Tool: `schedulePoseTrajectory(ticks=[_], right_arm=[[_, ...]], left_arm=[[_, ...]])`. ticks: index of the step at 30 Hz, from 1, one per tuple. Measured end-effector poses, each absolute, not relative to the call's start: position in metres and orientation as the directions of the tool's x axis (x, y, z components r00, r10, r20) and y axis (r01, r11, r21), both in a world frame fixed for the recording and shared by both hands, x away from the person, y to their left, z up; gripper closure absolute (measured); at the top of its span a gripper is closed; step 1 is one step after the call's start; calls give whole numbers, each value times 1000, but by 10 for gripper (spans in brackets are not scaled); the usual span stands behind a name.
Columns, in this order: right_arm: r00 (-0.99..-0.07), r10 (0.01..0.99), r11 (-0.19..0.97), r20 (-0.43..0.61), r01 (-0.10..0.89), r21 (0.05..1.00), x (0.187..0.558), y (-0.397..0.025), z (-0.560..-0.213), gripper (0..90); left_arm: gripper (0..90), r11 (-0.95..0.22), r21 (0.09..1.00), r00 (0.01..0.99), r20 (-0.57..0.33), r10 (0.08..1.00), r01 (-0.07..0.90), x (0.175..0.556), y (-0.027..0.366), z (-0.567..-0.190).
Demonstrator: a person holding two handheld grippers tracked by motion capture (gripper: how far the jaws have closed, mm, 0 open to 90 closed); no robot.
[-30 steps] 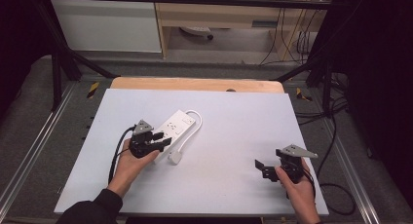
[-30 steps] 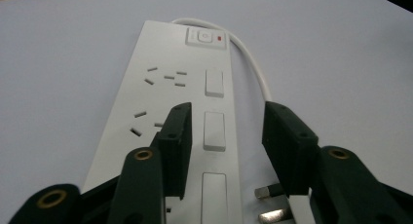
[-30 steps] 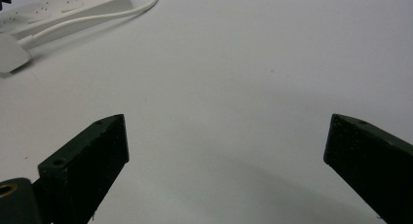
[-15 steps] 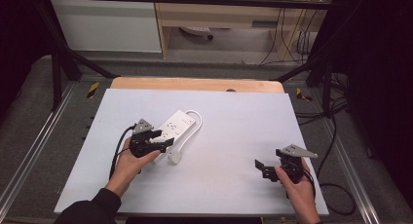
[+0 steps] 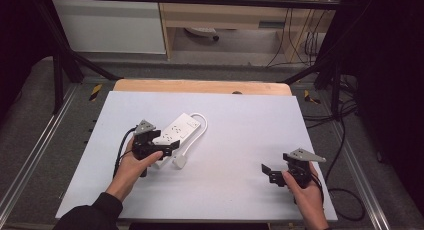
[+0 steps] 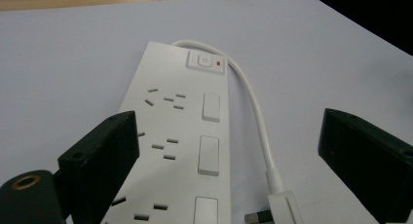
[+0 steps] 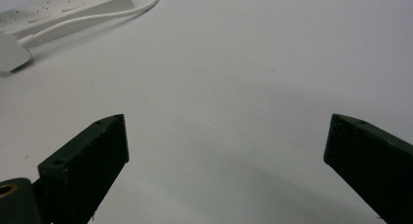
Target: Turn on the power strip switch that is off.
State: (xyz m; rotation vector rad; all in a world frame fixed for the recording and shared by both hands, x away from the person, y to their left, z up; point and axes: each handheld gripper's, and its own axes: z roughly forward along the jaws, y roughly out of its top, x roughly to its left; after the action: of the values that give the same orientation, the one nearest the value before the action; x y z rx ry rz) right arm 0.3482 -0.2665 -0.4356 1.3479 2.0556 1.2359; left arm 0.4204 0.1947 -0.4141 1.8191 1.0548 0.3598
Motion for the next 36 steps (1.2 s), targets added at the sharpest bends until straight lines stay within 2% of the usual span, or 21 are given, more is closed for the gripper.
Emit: schedulePoseTrajectory(ticks=[23,36], right_arm=[[-462,875,149,141,536,831,348,-267,-436,30],[-460,877,148,142,537,830,349,-266,-436,30]], left_arm=[[76,-121,887,591,-188,785,445,414,212,-388],[69,-96,902,580,-186,793,421,401,238,-372]])
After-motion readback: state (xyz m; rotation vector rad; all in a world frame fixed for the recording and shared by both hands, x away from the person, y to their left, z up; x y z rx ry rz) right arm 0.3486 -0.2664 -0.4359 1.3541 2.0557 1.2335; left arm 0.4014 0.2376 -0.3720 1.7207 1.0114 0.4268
